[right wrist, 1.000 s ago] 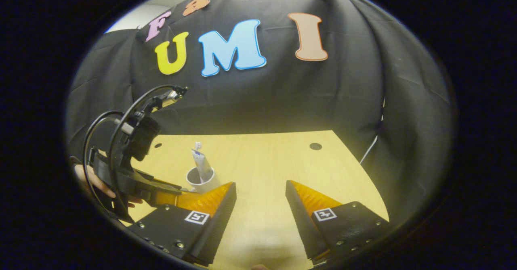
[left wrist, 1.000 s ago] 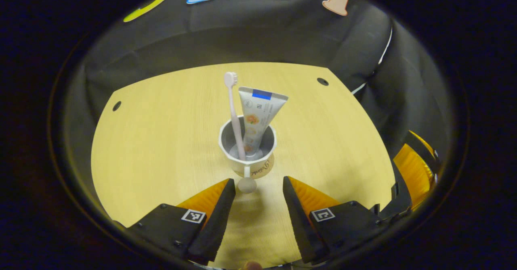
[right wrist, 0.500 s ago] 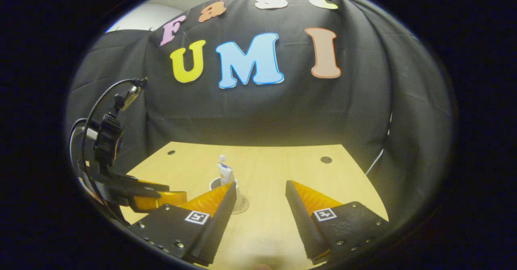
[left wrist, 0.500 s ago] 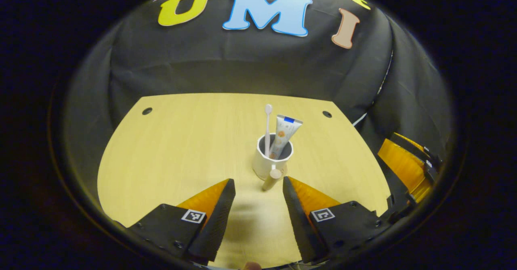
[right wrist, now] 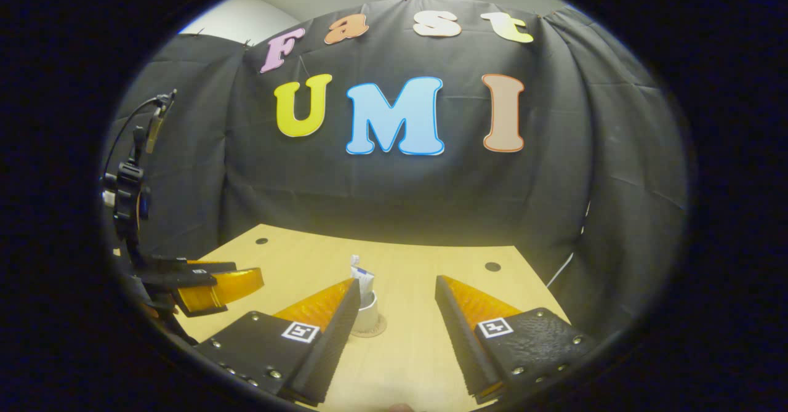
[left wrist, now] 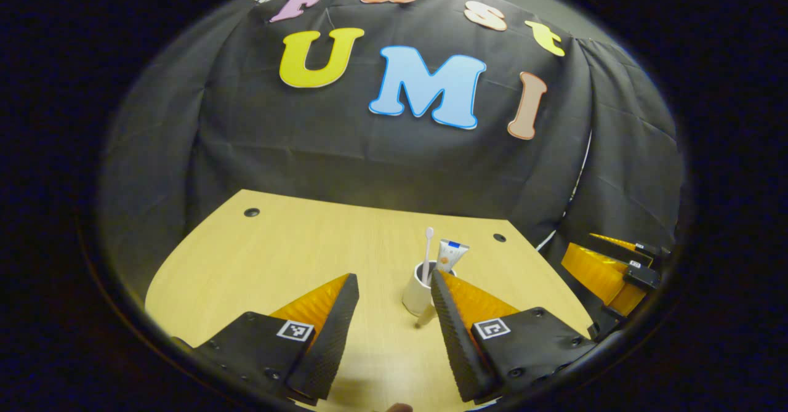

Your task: Put the toothbrush and toothpaste on the desktop into the cup, then pick up the cup and place it on the coaster on the desktop.

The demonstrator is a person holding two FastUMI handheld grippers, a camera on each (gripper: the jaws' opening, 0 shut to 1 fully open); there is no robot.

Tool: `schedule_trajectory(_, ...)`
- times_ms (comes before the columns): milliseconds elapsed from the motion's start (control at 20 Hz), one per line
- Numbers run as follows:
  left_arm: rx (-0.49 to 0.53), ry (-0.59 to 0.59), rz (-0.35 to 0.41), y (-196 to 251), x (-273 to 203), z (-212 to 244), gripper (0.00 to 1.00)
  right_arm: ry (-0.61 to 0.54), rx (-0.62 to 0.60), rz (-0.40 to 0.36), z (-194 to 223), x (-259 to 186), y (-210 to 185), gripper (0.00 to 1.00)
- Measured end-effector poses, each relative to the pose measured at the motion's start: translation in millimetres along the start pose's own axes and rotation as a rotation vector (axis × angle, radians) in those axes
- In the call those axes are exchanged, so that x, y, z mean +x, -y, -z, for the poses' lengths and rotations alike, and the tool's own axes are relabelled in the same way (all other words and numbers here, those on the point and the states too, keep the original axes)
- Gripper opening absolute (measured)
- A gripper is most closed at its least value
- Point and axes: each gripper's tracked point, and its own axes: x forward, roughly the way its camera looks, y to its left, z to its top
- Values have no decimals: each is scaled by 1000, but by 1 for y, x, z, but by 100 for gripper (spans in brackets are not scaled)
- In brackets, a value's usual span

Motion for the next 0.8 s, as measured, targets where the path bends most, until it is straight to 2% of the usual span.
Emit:
schedule_trajectory(50,6,24,3,-2,-5,-5,80,2,0,5,0,-1,0,78)
schedule_trajectory(100,16,46,-6,-6,-9,-10,80,5,1,14,-1,-2,-1,74)
schedule_trajectory(150,31,66,-11,-6,-10,-15,80,7,2,17,-1,-3,-3,78)
schedule_trajectory(500,176,226,-19,-14,-25,-45,79,23,-20,72,-3,-8,-8,78)
schedule_trajectory(800,184,294,-19,-11,-31,-55,79,36,-48,68,-6,-11,-10,78)
